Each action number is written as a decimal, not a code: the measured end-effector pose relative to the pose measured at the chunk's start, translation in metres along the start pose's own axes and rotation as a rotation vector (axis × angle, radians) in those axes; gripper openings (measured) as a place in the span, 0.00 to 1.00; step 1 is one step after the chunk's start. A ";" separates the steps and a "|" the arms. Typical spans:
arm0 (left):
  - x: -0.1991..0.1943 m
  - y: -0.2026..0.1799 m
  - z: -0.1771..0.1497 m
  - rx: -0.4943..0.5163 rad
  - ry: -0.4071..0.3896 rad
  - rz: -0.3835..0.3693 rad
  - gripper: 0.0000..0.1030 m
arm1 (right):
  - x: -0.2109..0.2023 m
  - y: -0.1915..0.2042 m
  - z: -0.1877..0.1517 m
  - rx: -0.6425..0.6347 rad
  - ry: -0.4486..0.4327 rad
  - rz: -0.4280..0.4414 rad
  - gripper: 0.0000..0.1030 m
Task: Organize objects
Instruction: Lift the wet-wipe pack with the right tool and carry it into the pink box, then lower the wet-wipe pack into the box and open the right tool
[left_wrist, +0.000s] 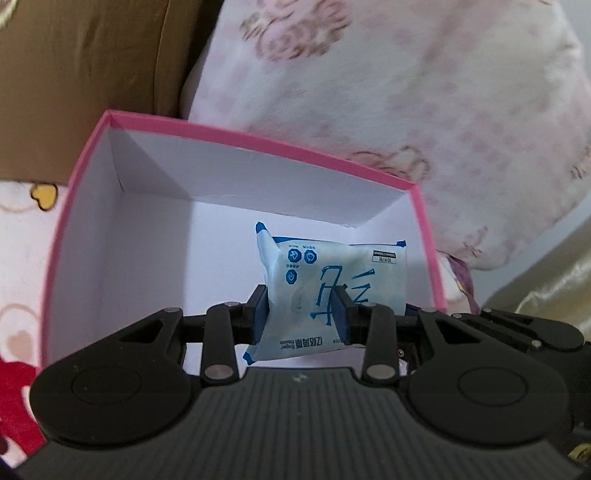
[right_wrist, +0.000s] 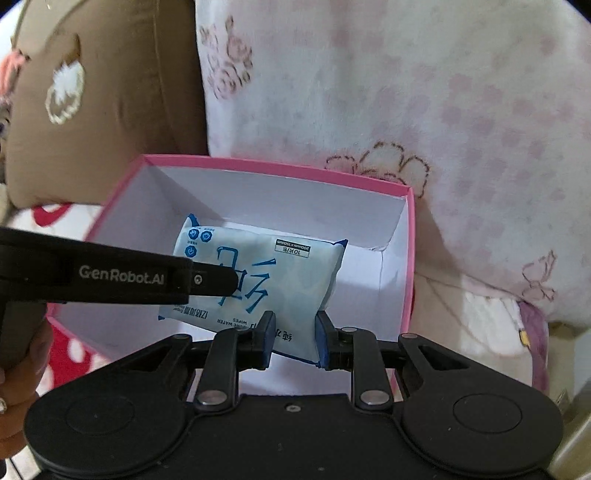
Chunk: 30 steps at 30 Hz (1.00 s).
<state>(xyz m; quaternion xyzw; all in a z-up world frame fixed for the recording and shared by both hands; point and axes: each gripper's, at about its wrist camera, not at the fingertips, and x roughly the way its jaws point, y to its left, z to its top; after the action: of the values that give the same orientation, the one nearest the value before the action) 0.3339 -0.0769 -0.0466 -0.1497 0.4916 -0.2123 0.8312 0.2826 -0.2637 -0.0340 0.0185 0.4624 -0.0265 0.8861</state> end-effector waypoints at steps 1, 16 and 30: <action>0.007 0.003 0.001 -0.015 0.000 0.000 0.34 | 0.007 0.000 0.003 -0.005 0.007 -0.011 0.26; 0.071 0.021 0.016 -0.162 0.095 0.014 0.34 | 0.068 0.012 0.013 -0.091 0.106 -0.153 0.24; 0.075 0.004 0.011 -0.166 0.121 0.035 0.31 | 0.070 0.022 0.005 -0.125 0.074 -0.175 0.01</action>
<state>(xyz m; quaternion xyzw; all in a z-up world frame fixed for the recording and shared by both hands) 0.3761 -0.1100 -0.0997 -0.1963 0.5592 -0.1650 0.7884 0.3278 -0.2438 -0.0887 -0.0763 0.4955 -0.0742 0.8620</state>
